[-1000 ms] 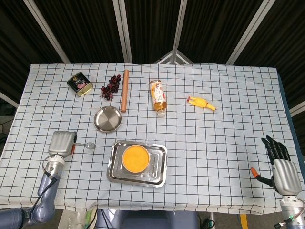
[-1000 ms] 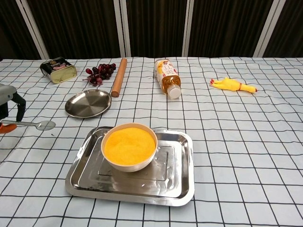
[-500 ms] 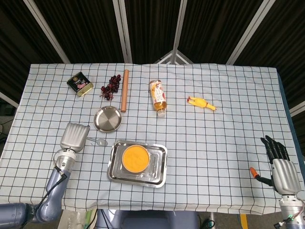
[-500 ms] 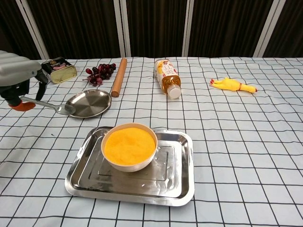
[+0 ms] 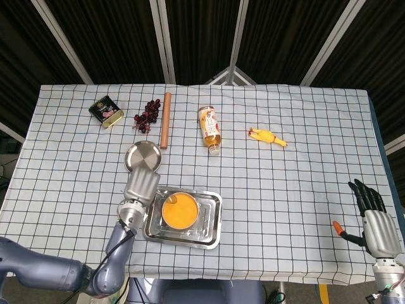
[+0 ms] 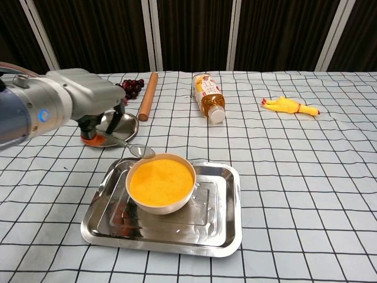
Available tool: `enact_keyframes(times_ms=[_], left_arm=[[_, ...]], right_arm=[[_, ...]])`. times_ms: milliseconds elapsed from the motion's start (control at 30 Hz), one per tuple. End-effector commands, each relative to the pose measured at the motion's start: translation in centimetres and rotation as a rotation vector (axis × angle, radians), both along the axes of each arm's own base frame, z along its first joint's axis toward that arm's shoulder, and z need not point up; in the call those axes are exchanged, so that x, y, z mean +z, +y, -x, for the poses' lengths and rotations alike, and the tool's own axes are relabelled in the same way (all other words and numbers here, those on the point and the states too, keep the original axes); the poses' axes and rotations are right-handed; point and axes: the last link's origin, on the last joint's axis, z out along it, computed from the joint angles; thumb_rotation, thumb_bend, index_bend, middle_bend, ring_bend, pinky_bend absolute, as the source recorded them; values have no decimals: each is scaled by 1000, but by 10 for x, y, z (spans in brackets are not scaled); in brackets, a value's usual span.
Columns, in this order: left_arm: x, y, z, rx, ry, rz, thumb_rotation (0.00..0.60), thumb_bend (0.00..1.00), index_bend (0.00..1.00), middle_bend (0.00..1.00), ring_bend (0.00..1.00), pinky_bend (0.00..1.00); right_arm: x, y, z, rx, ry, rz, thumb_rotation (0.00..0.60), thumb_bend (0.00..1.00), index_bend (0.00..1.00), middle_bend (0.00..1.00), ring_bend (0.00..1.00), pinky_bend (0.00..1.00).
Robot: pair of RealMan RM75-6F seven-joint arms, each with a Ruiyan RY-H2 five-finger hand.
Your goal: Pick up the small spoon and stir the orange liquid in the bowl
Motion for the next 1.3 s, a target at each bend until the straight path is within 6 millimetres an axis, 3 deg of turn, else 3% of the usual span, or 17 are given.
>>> enact_keyframes(times_ms=[33, 333, 533, 867, 1033, 1300], left_arm=[[-10, -5, -11, -8, 36, 16, 600, 530, 540, 987, 923, 973], [-31, -16, -23, -21, 100, 51, 600, 530, 539, 985, 923, 972], [-32, -17, -21, -19, 136, 42, 600, 527, 528, 978, 917, 972], [-33, -19, -20, -34, 127, 49, 600, 331, 463, 969, 913, 972], [-28, -19, -19, -42, 110, 36, 600, 244, 420, 963, 912, 973], [1, -17, -9, -27, 24, -4, 600, 225, 396, 943, 895, 971]], right_arm=[[1, 0, 0, 2, -2, 1, 600, 322, 0, 0, 0, 0], [2, 0, -1, 6, -14, 6, 600, 323, 0, 0, 0, 0], [3, 0, -1, 5, -19, 9, 600, 322, 0, 0, 0, 0], [2, 0, -1, 7, -19, 5, 600, 322, 0, 0, 0, 0], [3, 1, 0, 6, -20, 6, 600, 322, 0, 0, 0, 0], [2, 1, 0, 3, -15, 1, 600, 323, 0, 0, 0, 0]])
